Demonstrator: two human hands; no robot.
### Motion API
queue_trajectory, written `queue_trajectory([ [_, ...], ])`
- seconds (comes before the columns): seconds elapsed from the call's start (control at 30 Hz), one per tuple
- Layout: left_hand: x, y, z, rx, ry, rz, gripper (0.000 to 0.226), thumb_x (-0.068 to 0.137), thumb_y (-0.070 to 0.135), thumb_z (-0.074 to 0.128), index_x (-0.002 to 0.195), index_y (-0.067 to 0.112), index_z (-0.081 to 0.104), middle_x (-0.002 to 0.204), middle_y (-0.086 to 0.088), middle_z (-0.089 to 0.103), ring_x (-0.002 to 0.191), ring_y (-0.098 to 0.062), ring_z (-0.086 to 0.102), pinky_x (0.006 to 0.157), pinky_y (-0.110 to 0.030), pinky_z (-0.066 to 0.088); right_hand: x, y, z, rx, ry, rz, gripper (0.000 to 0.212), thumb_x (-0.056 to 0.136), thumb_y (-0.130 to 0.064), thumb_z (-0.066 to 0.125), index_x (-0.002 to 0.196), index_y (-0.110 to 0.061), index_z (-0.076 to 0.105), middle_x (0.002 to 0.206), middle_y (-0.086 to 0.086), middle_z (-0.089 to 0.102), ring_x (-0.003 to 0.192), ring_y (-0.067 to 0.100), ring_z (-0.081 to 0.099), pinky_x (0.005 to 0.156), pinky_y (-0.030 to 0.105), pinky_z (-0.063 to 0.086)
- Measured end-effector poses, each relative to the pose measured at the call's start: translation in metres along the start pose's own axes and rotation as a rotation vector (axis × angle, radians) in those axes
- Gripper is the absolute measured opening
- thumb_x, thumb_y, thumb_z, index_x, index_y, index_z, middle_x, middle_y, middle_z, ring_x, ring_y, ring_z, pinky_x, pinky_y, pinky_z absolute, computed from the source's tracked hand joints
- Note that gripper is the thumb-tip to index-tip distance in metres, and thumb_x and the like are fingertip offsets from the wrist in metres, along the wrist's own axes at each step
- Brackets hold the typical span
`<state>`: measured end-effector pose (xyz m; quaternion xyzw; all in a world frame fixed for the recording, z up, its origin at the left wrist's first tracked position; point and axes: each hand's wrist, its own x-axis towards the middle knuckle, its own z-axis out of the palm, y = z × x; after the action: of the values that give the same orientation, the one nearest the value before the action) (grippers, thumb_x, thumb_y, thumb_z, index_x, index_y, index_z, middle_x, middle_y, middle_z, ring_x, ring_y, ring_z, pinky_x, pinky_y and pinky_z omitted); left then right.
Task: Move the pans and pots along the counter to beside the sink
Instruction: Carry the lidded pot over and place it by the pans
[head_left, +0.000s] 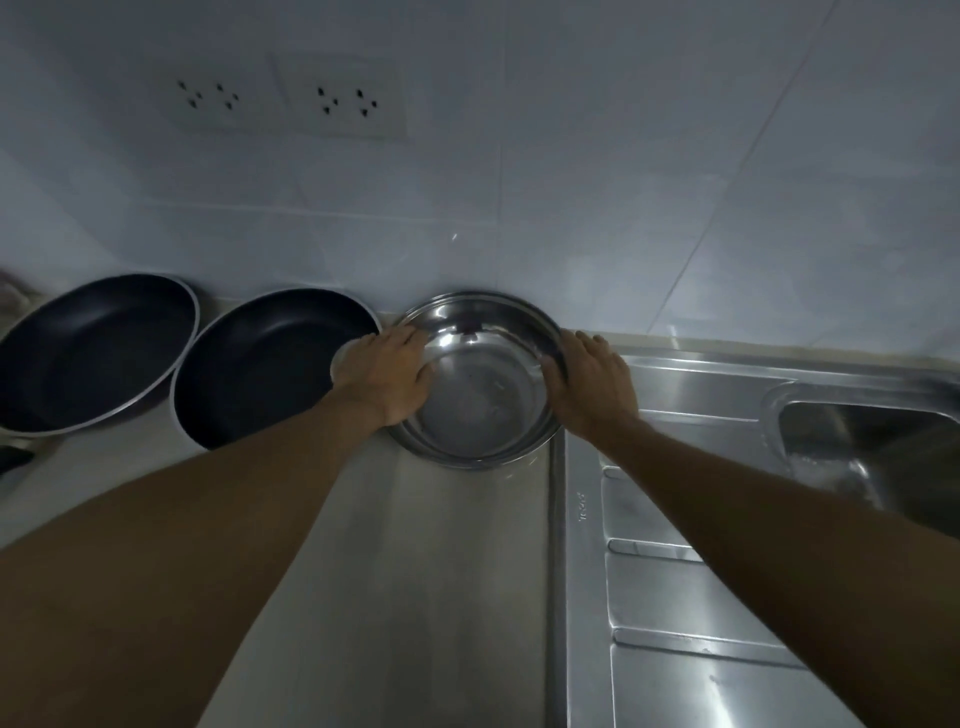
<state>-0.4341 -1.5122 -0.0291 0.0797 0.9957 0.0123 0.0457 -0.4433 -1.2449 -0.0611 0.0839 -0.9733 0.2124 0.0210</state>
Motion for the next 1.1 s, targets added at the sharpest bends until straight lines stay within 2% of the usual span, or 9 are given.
queue_trajectory([
  [0.13, -0.014, 0.019, -0.018, 0.008, -0.02, 0.031, 0.039, 0.099, 0.041, 0.039, 0.128, 0.017, 0.052, 0.137, -0.002, 0.056, 0.124, -0.026, 0.052, 0.093, -0.038, 0.039, -0.025, -0.001, -0.02, -0.022, -0.043, 0.024, 0.049, 0.104, -0.05, 0.035, 0.14, -0.022, 0.051, 0.132, 0.006, 0.061, 0.13, 0.028, 0.05, 0.113, 0.047, 0.037],
  [0.27, -0.026, 0.037, -0.038, -0.023, -0.05, 0.062, 0.049, 0.101, 0.045, 0.034, 0.141, 0.019, 0.046, 0.15, -0.002, 0.047, 0.135, -0.024, 0.045, 0.105, -0.04, 0.034, -0.052, 0.003, -0.046, -0.038, -0.09, 0.103, 0.066, 0.102, -0.062, 0.029, 0.154, -0.022, 0.038, 0.162, 0.007, 0.039, 0.153, 0.028, 0.026, 0.124, 0.052, 0.02],
  [0.33, -0.031, 0.045, -0.047, -0.032, -0.063, 0.106, 0.051, 0.1, 0.045, 0.035, 0.142, 0.018, 0.046, 0.15, -0.003, 0.047, 0.136, -0.025, 0.044, 0.109, -0.042, 0.035, -0.07, 0.005, -0.06, -0.044, -0.075, 0.12, 0.069, 0.101, -0.065, 0.027, 0.155, -0.023, 0.037, 0.164, 0.007, 0.036, 0.154, 0.028, 0.024, 0.125, 0.053, 0.018],
  [0.43, -0.039, 0.062, -0.06, -0.062, -0.048, 0.173, 0.046, 0.099, 0.045, 0.036, 0.134, 0.018, 0.051, 0.141, -0.003, 0.056, 0.13, -0.027, 0.05, 0.104, -0.044, 0.041, -0.102, 0.005, -0.083, -0.041, -0.051, 0.189, 0.074, 0.1, -0.068, 0.025, 0.158, -0.023, 0.033, 0.165, 0.007, 0.033, 0.155, 0.027, 0.021, 0.126, 0.053, 0.013],
  [0.6, -0.066, 0.106, -0.076, -0.155, -0.102, 0.318, 0.047, 0.1, 0.045, 0.037, 0.139, 0.02, 0.049, 0.147, -0.006, 0.051, 0.137, -0.03, 0.045, 0.109, -0.043, 0.038, -0.171, 0.006, -0.111, 0.004, 0.009, 0.325, 0.082, 0.095, -0.075, 0.023, 0.158, -0.024, 0.034, 0.165, 0.006, 0.034, 0.155, 0.028, 0.023, 0.126, 0.054, 0.011],
  [0.73, -0.088, 0.144, -0.079, -0.158, -0.14, 0.474, 0.033, 0.099, 0.045, 0.037, 0.103, 0.017, 0.054, 0.124, -0.01, 0.064, 0.114, -0.033, 0.059, 0.094, -0.044, 0.047, -0.233, 0.015, -0.126, 0.024, 0.072, 0.429, 0.083, 0.095, -0.077, 0.023, 0.157, -0.024, 0.038, 0.162, 0.005, 0.039, 0.153, 0.028, 0.028, 0.125, 0.056, 0.012],
  [0.77, -0.093, 0.156, -0.078, -0.167, -0.159, 0.5, 0.033, 0.099, 0.045, 0.036, 0.101, 0.017, 0.053, 0.123, -0.011, 0.064, 0.112, -0.033, 0.06, 0.093, -0.044, 0.047, -0.25, 0.018, -0.129, 0.034, 0.081, 0.46, 0.085, 0.094, -0.078, 0.021, 0.156, -0.024, 0.038, 0.162, 0.005, 0.04, 0.152, 0.028, 0.03, 0.125, 0.057, 0.012],
  [0.9, -0.114, 0.207, -0.071, -0.138, -0.216, 0.577, 0.05, 0.1, 0.052, 0.034, 0.132, 0.018, 0.05, 0.143, -0.011, 0.052, 0.129, -0.032, 0.052, 0.104, -0.043, 0.043, -0.316, 0.033, -0.145, 0.067, 0.115, 0.585, 0.092, 0.088, -0.085, 0.013, 0.153, -0.027, 0.042, 0.155, 0.003, 0.049, 0.146, 0.028, 0.041, 0.122, 0.06, 0.018],
  [1.1, -0.153, 0.296, -0.069, -0.128, -0.283, 0.733, 0.055, 0.097, 0.059, 0.034, 0.142, 0.03, 0.044, 0.15, -0.006, 0.048, 0.134, -0.031, 0.049, 0.106, -0.044, 0.042, -0.412, 0.065, -0.172, 0.156, 0.206, 0.749, 0.089, 0.086, -0.089, 0.016, 0.147, -0.032, 0.047, 0.148, 0.0, 0.056, 0.14, 0.026, 0.048, 0.118, 0.063, 0.024],
])
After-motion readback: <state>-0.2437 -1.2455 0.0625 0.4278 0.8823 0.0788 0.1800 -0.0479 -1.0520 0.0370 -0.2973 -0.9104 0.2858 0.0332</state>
